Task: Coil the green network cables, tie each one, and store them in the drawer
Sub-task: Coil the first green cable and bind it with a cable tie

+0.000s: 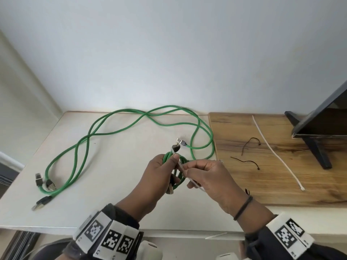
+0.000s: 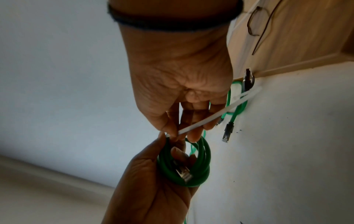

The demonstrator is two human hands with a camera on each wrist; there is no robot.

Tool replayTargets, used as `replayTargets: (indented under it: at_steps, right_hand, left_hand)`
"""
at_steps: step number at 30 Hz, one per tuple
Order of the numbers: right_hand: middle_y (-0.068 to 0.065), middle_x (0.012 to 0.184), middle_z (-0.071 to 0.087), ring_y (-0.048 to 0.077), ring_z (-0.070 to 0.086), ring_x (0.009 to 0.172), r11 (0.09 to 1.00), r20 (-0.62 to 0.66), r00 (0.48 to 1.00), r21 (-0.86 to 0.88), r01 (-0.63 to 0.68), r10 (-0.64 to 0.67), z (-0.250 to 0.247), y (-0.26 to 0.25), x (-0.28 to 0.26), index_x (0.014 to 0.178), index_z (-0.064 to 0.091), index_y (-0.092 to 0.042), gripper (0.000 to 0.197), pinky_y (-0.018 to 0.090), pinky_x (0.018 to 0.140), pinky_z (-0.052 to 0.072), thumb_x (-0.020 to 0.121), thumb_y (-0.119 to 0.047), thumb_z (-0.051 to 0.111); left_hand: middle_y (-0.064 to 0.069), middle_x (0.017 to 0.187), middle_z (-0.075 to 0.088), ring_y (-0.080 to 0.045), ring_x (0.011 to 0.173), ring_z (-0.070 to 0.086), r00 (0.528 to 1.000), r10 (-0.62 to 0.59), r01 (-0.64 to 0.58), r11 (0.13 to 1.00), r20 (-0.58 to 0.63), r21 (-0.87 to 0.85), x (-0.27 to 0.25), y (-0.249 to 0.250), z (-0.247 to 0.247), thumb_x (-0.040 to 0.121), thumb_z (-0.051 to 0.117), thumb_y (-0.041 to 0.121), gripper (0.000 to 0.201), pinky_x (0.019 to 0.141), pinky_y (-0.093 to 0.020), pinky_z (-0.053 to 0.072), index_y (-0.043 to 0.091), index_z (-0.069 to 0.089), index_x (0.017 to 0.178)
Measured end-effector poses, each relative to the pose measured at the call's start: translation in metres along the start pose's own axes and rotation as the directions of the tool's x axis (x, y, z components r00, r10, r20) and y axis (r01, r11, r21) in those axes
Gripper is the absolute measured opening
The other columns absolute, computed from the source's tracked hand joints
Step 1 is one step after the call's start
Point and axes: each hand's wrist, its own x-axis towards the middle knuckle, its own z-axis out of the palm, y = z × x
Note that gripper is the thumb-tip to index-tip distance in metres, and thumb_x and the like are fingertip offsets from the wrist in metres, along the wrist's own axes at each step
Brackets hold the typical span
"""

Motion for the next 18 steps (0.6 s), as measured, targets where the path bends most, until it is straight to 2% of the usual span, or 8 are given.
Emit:
replayTargets:
  at_steps: [7, 9, 11, 15, 18]
  right_hand:
    - [-0.009, 0.066, 0.068, 0.014, 0.061, 0.056, 1.0, 0.009, 1.0, 0.006, 0.002, -0.002, -0.001, 0.003, 0.003, 0.079, 0.075, -0.01, 0.011, 0.026, 0.064, 0.047, 0.08, -0.01, 0.064]
    - [-0.003, 0.069, 0.067, 0.013, 0.06, 0.053, 1.0, 0.016, 1.0, -0.003, -0.002, 0.002, -0.001, 0.005, 0.003, 0.078, 0.074, -0.008, 0.01, 0.027, 0.065, 0.047, 0.079, -0.014, 0.067]
    - [0.002, 0.072, 0.067, 0.013, 0.058, 0.052, 1.0, 0.036, 0.999, 0.01, -0.003, 0.003, -0.001, 0.006, 0.002, 0.077, 0.074, -0.007, 0.012, 0.026, 0.063, 0.047, 0.075, -0.019, 0.071]
    - [0.003, 0.068, 0.065, 0.012, 0.057, 0.051, 1.0, 0.051, 0.999, 0.014, -0.012, 0.011, 0.0, 0.006, 0.002, 0.077, 0.075, -0.009, 0.009, 0.015, 0.05, 0.042, 0.077, -0.014, 0.068]
    - [0.015, 0.079, 0.07, 0.013, 0.057, 0.05, 1.0, 0.049, 0.999, 0.019, -0.015, 0.014, 0.001, 0.006, 0.004, 0.07, 0.075, -0.014, 0.01, 0.021, 0.056, 0.043, 0.077, -0.014, 0.068]
  left_hand:
    - [-0.008, 0.077, 0.066, -0.012, 0.05, 0.051, 0.994, 0.017, -0.021, 0.999, -0.109, -0.034, 0.001, -0.002, 0.005, 0.098, 0.048, 0.03, 0.033, 0.046, -0.025, 0.038, 0.002, 0.061, 0.088]
    - [-0.01, 0.074, 0.064, -0.014, 0.049, 0.05, 0.986, 0.022, -0.034, 0.997, -0.168, -0.065, 0.003, -0.001, 0.002, 0.097, 0.048, 0.03, 0.033, 0.045, -0.026, 0.037, 0.001, 0.061, 0.088]
    - [-0.008, 0.071, 0.06, -0.014, 0.048, 0.049, 0.972, 0.027, -0.052, 0.993, -0.232, -0.103, 0.008, 0.0, -0.004, 0.097, 0.048, 0.029, 0.03, 0.045, -0.026, 0.036, 0.003, 0.061, 0.087]
    - [-0.001, 0.072, 0.06, -0.013, 0.049, 0.048, 0.942, 0.028, -0.09, 0.981, -0.335, -0.173, 0.014, 0.004, -0.016, 0.096, 0.05, 0.028, 0.027, 0.048, -0.027, 0.035, 0.005, 0.062, 0.088]
    - [0.001, 0.072, 0.059, -0.013, 0.049, 0.047, 0.926, 0.026, -0.114, 0.97, -0.376, -0.214, 0.017, 0.007, -0.025, 0.096, 0.05, 0.027, 0.025, 0.048, -0.027, 0.034, 0.01, 0.062, 0.083]
